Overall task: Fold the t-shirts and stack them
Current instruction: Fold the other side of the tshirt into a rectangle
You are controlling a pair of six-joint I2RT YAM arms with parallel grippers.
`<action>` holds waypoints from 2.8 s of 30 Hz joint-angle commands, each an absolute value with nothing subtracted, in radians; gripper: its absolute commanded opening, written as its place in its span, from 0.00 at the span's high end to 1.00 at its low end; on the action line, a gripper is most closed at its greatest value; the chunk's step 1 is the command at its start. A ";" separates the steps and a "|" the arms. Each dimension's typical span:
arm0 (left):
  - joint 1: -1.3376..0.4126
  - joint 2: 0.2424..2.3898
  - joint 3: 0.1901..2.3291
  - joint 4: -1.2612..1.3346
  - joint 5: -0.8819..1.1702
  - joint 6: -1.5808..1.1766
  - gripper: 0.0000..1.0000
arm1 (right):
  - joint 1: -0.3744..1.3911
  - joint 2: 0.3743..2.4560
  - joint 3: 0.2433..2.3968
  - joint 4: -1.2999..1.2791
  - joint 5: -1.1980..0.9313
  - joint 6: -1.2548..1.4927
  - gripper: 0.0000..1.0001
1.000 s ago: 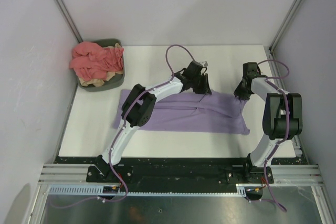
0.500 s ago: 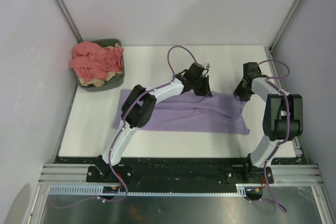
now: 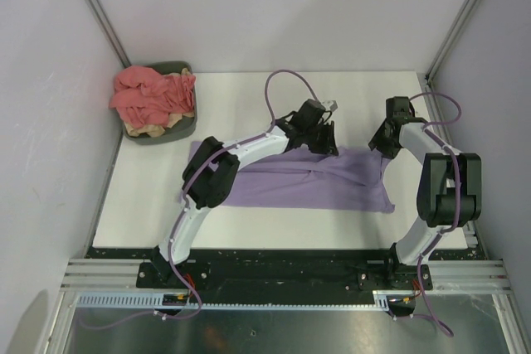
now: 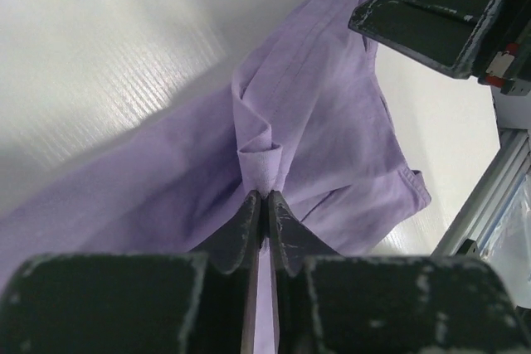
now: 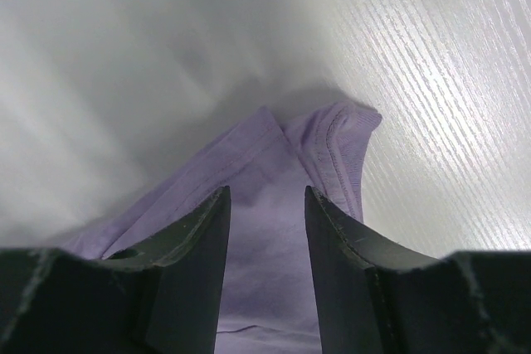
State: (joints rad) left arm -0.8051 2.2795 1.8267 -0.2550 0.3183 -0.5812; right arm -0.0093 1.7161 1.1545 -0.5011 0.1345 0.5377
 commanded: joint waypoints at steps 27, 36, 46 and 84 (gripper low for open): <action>-0.863 1.993 1.351 -0.101 0.356 -0.588 0.92 | 0.074 1.513 1.077 -0.558 0.159 0.513 0.53; -0.870 1.992 1.324 -0.102 0.340 -0.599 0.91 | 0.136 1.493 1.070 -0.519 0.157 0.492 0.38; -0.871 1.985 1.320 -0.101 0.340 -0.610 0.91 | 0.184 1.501 1.044 -0.540 0.215 0.493 0.43; -0.863 1.938 1.282 -0.126 0.289 -0.640 0.81 | 0.262 1.173 0.725 -0.679 0.168 0.655 0.82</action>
State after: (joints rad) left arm -0.8639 1.9499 1.2724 -0.1280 0.3126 -0.6308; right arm 0.2481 1.2053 0.7357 -0.6807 0.1722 0.6262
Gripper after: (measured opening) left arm 0.180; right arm 0.144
